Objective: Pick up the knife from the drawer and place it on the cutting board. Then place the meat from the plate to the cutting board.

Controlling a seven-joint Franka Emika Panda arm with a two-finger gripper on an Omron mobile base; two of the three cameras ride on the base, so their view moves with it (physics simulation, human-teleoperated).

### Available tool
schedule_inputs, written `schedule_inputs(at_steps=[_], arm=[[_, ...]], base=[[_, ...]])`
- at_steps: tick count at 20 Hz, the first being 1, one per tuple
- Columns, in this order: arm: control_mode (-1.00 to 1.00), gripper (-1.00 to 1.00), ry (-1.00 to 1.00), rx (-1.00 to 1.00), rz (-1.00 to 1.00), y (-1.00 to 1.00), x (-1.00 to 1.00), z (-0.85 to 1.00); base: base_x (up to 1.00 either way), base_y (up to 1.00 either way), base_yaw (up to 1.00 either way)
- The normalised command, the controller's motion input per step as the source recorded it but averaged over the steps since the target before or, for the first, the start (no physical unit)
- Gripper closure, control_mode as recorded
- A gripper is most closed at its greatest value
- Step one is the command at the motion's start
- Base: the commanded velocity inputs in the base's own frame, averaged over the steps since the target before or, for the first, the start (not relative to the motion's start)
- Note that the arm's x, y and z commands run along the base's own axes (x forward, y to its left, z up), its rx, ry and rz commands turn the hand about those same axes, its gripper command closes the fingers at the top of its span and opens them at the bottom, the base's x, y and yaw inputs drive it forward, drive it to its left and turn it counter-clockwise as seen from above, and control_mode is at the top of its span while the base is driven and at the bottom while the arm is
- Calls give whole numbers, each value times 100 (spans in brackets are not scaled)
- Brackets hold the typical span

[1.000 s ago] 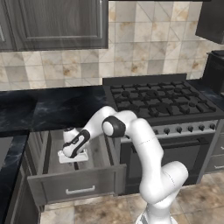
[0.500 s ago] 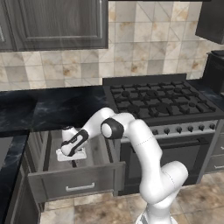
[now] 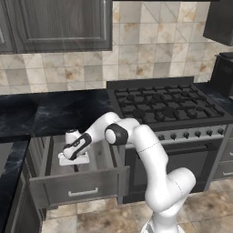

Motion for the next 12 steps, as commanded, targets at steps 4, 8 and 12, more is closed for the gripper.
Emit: schedule_inputs(at_steps=[4,8,12], arm=[[-100,100,-10,3,0,0,-17,49],[-100,100,-13,0,0,0,-22,72],[-100,100,-9,0,0,3,-9,68]], base=[[0,0,0],[0,0,0],[0,0,0]])
